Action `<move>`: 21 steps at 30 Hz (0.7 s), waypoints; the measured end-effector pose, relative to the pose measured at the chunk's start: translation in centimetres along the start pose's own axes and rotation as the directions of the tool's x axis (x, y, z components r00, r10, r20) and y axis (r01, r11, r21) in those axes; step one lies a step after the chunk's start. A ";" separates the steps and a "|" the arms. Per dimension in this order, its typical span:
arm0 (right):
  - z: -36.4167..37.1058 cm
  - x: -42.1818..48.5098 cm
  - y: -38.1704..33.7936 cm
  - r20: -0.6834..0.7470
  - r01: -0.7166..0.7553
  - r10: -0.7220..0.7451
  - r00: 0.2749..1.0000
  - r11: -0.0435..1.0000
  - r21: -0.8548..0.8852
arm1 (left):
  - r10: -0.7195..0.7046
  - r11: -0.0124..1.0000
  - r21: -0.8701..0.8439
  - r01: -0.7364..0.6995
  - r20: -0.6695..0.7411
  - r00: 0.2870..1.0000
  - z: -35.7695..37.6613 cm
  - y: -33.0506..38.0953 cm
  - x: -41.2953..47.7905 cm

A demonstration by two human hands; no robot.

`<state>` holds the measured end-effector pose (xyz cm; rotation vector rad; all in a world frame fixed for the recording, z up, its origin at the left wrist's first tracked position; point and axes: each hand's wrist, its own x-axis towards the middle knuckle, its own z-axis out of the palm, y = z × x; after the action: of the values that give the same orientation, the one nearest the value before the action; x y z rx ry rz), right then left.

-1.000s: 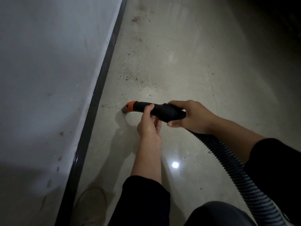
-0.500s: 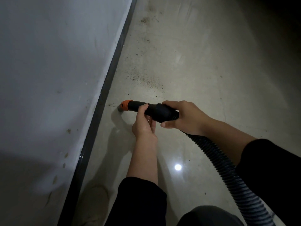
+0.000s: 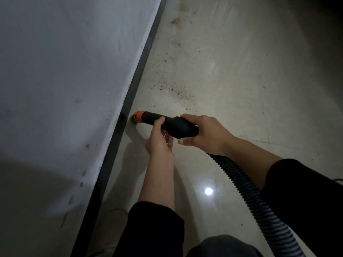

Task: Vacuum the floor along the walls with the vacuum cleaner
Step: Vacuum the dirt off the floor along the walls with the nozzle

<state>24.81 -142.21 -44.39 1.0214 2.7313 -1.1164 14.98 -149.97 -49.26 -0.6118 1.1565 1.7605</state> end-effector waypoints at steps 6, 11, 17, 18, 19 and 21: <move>-0.1 -0.2 0.1 -0.027 -0.001 0.001 1.000 1.000 -0.009 | 0.005 1.000 0.018 -0.005 0.019 1.000 0.1 -0.2 0.1; -0.9 -1.3 0.9 -0.055 -0.031 0.029 0.998 0.999 -0.029 | -0.022 0.997 0.069 0.019 0.053 0.998 1.0 -1.2 -0.2; -2.2 -3.0 2.4 -0.085 -0.087 0.084 0.993 0.995 -0.043 | -0.082 0.990 0.124 0.069 0.105 0.991 2.4 -2.8 -1.1; -2.4 -3.3 2.6 -0.089 -0.100 0.095 0.992 0.994 -0.050 | -0.090 0.988 0.132 0.075 0.109 0.990 2.6 -3.2 -1.3; -2.5 -3.7 2.9 -0.094 -0.112 0.106 0.990 0.992 -0.054 | -0.096 0.987 0.142 0.080 0.113 0.989 2.9 -3.5 -1.5; -2.8 -4.4 3.5 -0.106 -0.131 0.124 0.987 0.990 -0.059 | -0.107 0.982 0.169 0.086 0.117 0.987 3.5 -4.3 -1.8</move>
<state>30.96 -141.08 -43.36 1.2574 2.7125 -0.9744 19.84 -146.94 -48.22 -0.4451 1.1514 1.5802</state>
